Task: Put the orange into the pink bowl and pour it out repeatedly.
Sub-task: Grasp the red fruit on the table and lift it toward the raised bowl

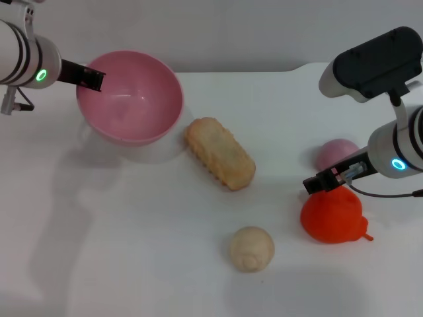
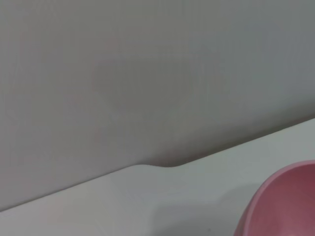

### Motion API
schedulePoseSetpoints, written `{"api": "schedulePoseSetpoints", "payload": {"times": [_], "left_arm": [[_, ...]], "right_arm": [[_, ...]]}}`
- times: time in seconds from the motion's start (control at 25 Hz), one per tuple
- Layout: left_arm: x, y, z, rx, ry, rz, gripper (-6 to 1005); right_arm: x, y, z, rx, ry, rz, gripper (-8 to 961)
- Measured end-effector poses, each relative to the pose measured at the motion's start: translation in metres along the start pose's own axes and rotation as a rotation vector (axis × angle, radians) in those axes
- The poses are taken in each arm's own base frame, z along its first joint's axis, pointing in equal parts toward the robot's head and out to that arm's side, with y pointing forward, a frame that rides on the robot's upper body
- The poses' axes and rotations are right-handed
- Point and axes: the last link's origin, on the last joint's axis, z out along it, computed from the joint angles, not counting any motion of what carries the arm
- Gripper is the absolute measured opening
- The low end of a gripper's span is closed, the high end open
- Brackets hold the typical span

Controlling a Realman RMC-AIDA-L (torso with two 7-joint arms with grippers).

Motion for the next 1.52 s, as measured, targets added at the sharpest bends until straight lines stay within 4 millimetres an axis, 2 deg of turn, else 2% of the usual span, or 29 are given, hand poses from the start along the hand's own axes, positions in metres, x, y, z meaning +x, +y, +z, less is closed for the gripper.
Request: {"api": "schedulePoseSetpoints", "payload": {"times": [0.24,0.64,1.24,1.52], "left_arm": [[0.003,0.001,0.000,-0.001,0.001,0.005,39],[0.005,0.002,0.001,0.000,-0.002,0.011,39],[0.004,0.000,0.002,0.003,-0.007,0.006,39],[0.003,0.000,0.002,0.002,-0.012,0.008,39]], "right_arm": [[0.002,-0.002,0.009,0.003,0.011,0.020,729],[0.003,0.009,0.015,-0.067,0.011,0.048,730],[0.010,0.004,0.021,-0.033,0.047,0.074,730],[0.011,0.011,0.018,-0.041,0.040,0.037,616]]}}
